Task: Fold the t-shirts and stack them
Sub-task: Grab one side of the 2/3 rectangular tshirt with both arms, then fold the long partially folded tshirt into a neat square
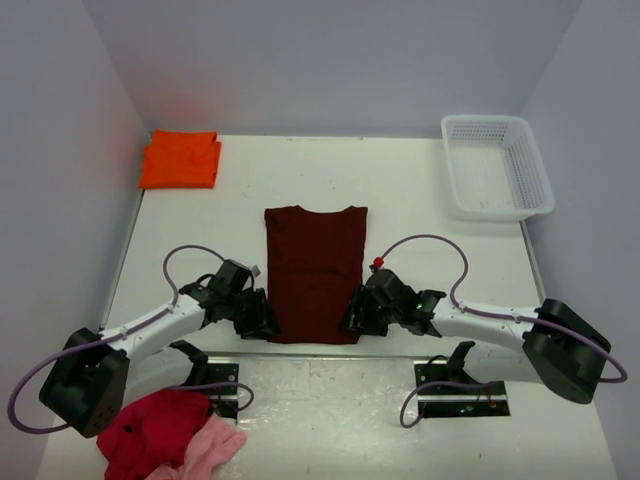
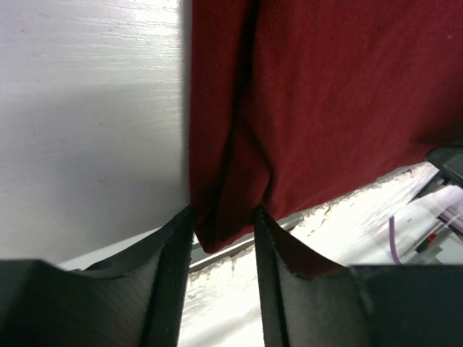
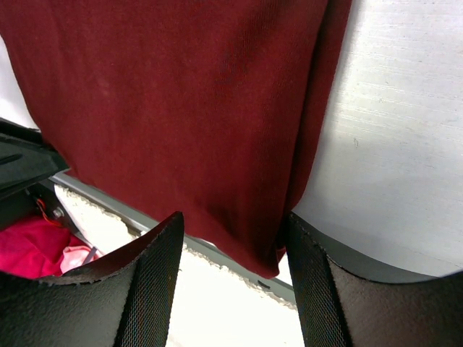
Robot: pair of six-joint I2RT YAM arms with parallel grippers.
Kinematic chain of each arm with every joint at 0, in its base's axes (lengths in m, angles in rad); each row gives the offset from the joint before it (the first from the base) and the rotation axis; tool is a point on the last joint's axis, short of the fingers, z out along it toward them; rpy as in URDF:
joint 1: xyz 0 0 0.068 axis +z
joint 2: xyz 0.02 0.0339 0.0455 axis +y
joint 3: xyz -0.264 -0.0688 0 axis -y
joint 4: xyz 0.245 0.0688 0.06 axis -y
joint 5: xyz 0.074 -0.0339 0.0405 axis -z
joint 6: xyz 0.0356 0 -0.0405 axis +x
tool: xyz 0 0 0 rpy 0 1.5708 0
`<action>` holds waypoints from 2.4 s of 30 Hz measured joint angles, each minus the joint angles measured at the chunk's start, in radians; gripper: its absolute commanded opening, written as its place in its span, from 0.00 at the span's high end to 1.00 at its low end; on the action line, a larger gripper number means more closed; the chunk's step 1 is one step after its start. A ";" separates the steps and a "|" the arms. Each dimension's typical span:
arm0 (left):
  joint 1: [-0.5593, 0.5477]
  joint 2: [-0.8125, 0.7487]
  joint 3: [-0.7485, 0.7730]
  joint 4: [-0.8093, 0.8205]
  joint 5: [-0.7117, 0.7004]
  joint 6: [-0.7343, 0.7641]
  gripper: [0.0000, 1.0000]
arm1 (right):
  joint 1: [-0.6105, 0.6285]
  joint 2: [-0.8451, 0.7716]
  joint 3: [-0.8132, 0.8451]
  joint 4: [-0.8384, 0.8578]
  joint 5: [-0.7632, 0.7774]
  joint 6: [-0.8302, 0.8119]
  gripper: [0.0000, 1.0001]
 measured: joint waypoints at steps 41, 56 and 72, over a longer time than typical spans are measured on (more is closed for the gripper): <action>0.000 0.015 -0.030 0.067 0.017 0.002 1.00 | 0.117 -0.049 -0.023 -0.087 0.132 0.212 0.46; 0.000 -0.018 -0.030 0.048 0.015 0.018 1.00 | 0.187 0.076 0.022 -0.026 0.176 0.293 1.00; -0.006 -0.229 0.032 -0.082 0.039 0.013 1.00 | 0.202 0.062 0.143 -0.299 0.237 0.193 1.00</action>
